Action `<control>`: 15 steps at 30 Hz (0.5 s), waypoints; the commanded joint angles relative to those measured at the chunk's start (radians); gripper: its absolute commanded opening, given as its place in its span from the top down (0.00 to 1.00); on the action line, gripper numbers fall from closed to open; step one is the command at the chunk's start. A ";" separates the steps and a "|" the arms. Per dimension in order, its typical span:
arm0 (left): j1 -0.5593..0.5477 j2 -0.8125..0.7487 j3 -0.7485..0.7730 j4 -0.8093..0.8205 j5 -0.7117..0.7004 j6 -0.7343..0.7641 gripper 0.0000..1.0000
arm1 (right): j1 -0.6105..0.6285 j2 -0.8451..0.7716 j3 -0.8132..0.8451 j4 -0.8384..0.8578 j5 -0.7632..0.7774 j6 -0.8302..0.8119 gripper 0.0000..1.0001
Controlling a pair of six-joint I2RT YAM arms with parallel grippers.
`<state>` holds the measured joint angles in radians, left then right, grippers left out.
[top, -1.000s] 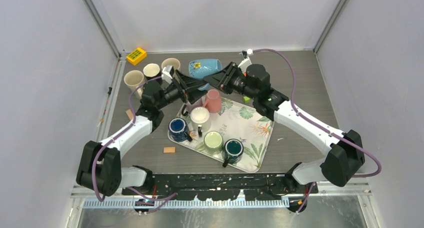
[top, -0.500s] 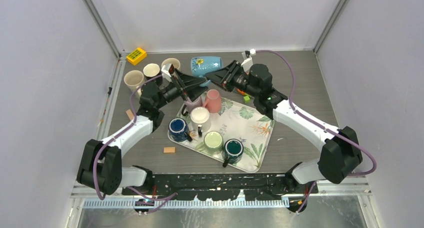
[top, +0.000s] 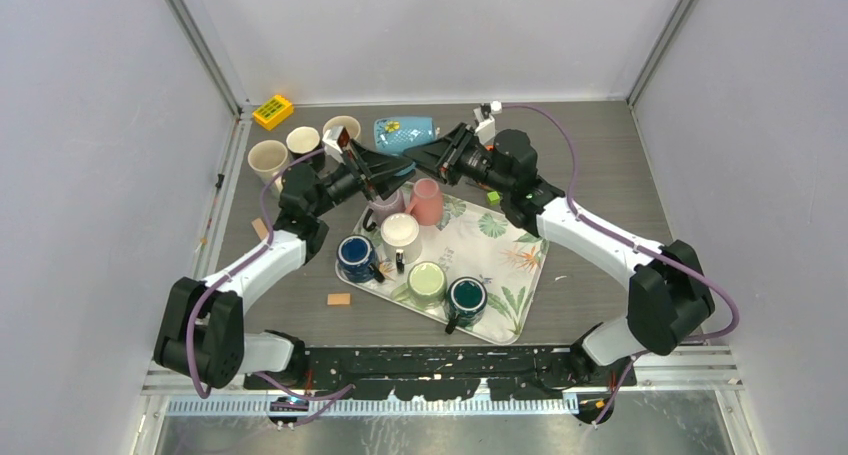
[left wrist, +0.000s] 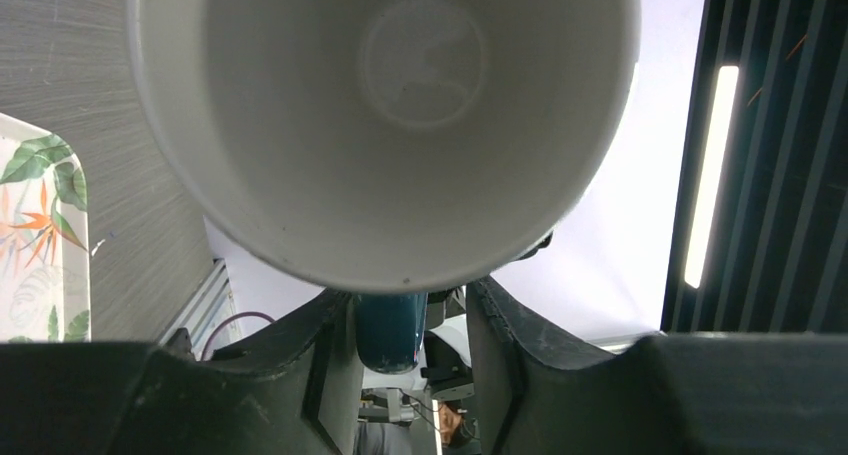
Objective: Turn the mug right side up
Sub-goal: Turn over the cup on the tray.
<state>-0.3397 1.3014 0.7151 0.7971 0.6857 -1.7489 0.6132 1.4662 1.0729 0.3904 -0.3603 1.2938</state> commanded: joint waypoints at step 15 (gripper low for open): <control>-0.002 -0.020 0.030 0.033 0.024 0.045 0.91 | 0.000 0.013 0.003 0.223 -0.078 0.091 0.99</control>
<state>-0.3397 1.3014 0.7151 0.7975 0.6937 -1.7428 0.6128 1.4933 1.0595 0.4770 -0.4061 1.3697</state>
